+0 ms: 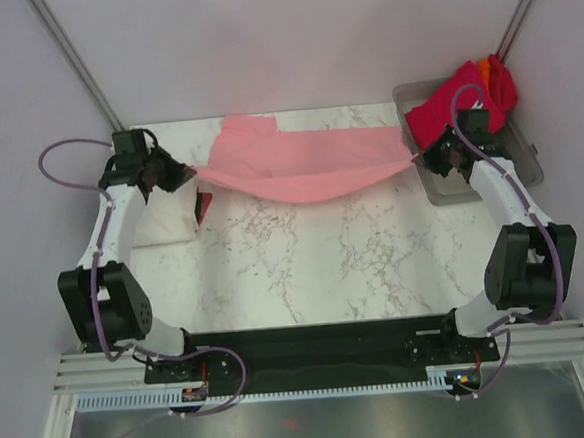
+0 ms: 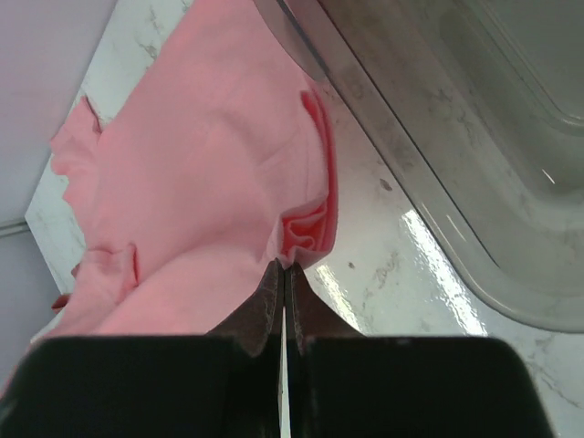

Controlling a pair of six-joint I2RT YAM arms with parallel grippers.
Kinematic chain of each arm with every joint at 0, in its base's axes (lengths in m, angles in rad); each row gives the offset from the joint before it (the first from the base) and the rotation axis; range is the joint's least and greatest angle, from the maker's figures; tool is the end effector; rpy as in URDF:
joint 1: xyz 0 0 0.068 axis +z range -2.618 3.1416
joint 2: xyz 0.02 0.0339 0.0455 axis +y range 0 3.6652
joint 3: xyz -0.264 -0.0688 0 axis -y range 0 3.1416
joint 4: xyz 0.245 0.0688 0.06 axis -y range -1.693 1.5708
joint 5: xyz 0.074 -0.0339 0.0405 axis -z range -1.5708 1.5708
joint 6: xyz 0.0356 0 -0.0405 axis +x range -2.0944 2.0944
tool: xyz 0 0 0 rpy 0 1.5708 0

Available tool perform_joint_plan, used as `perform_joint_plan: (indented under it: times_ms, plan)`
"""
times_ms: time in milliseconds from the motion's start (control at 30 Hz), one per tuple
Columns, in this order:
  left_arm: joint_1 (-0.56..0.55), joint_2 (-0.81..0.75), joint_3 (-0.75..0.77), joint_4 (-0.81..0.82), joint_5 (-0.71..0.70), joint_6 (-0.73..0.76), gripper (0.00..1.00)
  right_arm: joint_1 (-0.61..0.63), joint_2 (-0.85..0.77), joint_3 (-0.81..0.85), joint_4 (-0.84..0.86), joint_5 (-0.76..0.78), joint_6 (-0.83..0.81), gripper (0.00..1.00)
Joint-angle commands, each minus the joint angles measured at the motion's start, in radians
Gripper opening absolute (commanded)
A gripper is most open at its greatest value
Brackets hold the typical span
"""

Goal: Fold and stack the t-shirts
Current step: Fold the tshirt

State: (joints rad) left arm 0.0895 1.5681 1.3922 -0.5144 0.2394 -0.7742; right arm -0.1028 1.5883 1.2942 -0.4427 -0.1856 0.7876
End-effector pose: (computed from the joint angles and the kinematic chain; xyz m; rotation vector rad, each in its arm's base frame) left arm 0.3541 0.0233 0.3246 -0.8490 2.1554 -0.6278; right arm 0.3560 -0.0301 0.2906 0.9271 2.1687 0.5571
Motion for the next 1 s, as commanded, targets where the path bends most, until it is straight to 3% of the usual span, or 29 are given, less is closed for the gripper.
perform_joint_plan:
  times_ms: [0,200,500,567,733,967]
  plan:
    - [0.003,-0.181,-0.142,0.137,0.015,0.047,0.02,-0.008,-0.138,-0.108,0.081,0.008,-0.051,0.00]
    - [0.003,-0.376,-0.482,0.163,-0.026,0.090,0.02,-0.008,-0.332,-0.380,0.090,0.054,-0.090,0.00]
    - [0.004,-0.731,-0.818,0.107,-0.045,0.102,0.02,-0.008,-0.677,-0.737,0.052,0.096,-0.065,0.00]
    - [0.000,-0.792,-0.860,0.082,-0.045,0.093,0.02,-0.009,-0.763,-0.791,0.019,0.115,-0.057,0.00]
    - [-0.030,-0.928,-0.992,0.017,-0.084,-0.103,0.02,-0.008,-0.922,-0.865,-0.091,0.164,-0.021,0.00]
    - [-0.031,-0.956,-1.009,-0.041,-0.189,-0.132,0.07,-0.008,-1.030,-0.877,-0.227,0.276,0.015,0.05]
